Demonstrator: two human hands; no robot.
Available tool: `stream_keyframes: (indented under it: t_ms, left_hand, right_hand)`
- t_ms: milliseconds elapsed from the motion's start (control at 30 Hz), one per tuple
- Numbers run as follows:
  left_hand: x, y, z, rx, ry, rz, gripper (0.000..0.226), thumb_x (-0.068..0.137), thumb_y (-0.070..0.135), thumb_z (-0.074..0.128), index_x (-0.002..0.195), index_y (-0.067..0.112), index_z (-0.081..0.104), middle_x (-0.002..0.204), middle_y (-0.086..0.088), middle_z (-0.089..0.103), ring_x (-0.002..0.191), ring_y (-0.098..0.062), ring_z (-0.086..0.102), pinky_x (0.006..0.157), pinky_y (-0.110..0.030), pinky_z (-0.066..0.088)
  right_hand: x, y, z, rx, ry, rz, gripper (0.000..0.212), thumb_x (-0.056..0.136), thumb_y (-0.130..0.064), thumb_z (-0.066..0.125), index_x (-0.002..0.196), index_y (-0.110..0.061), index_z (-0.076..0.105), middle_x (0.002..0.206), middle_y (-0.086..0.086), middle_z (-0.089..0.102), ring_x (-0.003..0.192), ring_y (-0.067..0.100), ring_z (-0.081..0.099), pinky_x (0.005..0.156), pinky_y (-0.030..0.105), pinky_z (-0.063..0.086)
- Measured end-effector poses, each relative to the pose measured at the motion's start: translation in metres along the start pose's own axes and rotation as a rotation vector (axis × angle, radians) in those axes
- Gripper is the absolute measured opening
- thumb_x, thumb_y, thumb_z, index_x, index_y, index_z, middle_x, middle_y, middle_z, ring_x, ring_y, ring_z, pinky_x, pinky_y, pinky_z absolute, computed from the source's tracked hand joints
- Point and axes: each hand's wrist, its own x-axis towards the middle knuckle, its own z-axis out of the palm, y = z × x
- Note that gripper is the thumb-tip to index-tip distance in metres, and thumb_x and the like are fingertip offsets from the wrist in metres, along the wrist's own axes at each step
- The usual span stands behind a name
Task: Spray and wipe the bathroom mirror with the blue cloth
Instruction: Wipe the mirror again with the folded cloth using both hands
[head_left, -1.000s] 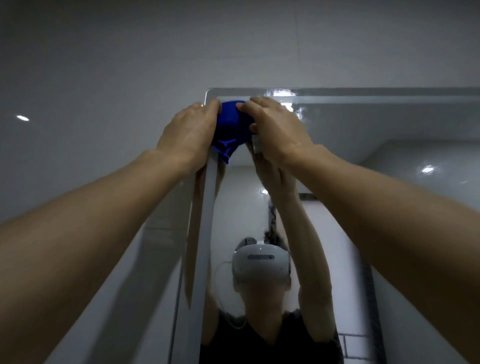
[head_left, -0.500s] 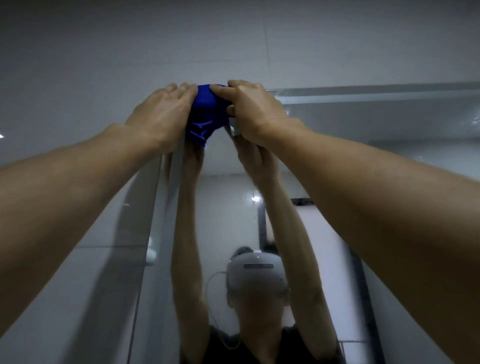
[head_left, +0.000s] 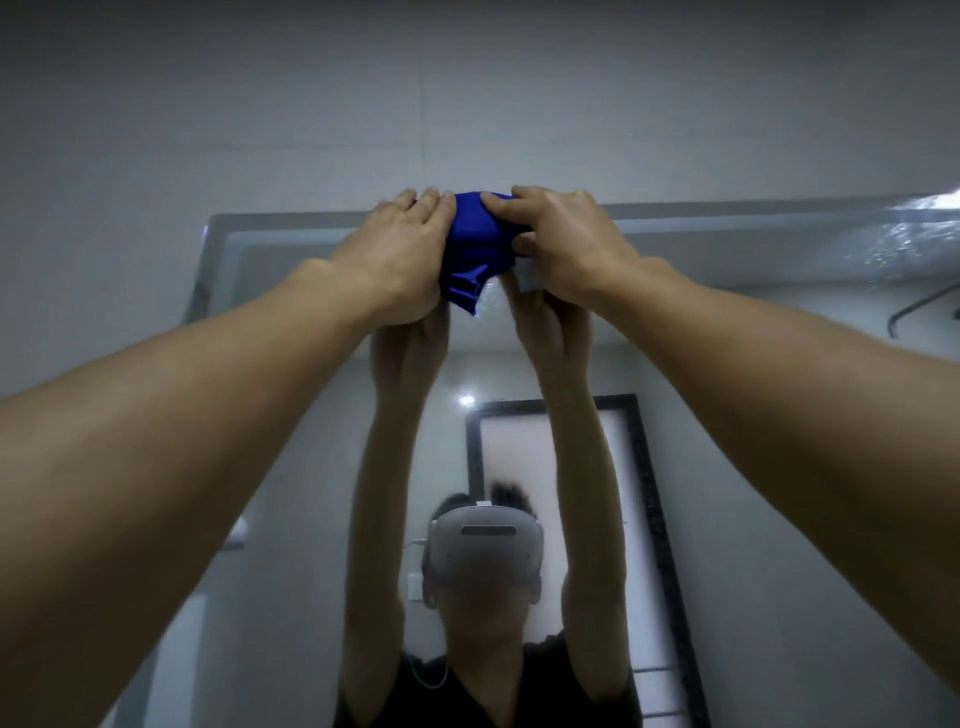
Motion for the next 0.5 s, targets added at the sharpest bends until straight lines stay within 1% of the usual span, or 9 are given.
stream_keyframes:
  t_ms: [167,300,500]
  left_hand:
    - [0.022,0.057,0.002,-0.012,-0.014,0.032,0.078,0.094,0.014,0.052,0.155,0.004,0.005,0.163,-0.018,0.01,0.15,-0.034,0.009,0.122,-0.042,0.009]
    - [0.034,0.088,0.002,-0.023,-0.023,0.037,0.08,0.094,0.013,0.055,0.155,0.005,0.005,0.163,-0.017,0.01,0.15,-0.034,0.009,0.122,-0.042,0.008]
    - [0.048,0.123,0.002,-0.026,-0.014,0.04,0.078,0.092,0.012,0.057,0.154,0.004,0.011,0.161,-0.018,0.017,0.147,-0.035,0.016,0.119,-0.042,0.011]
  right_hand:
    - [-0.026,0.055,-0.017,-0.024,-0.015,0.01,0.056,0.101,-0.005,0.048,0.152,-0.026,0.039,0.128,0.01,0.057,0.117,0.033,0.053,0.099,0.047,0.045]
    - [-0.039,0.085,-0.028,-0.015,-0.037,0.025,0.056,0.101,-0.004,0.048,0.152,-0.025,0.04,0.132,0.011,0.056,0.12,0.033,0.052,0.101,0.047,0.045]
    - [-0.049,0.119,-0.039,-0.006,-0.045,0.009,0.056,0.101,-0.004,0.049,0.151,-0.027,0.041,0.132,0.009,0.057,0.118,0.031,0.053,0.1,0.048,0.048]
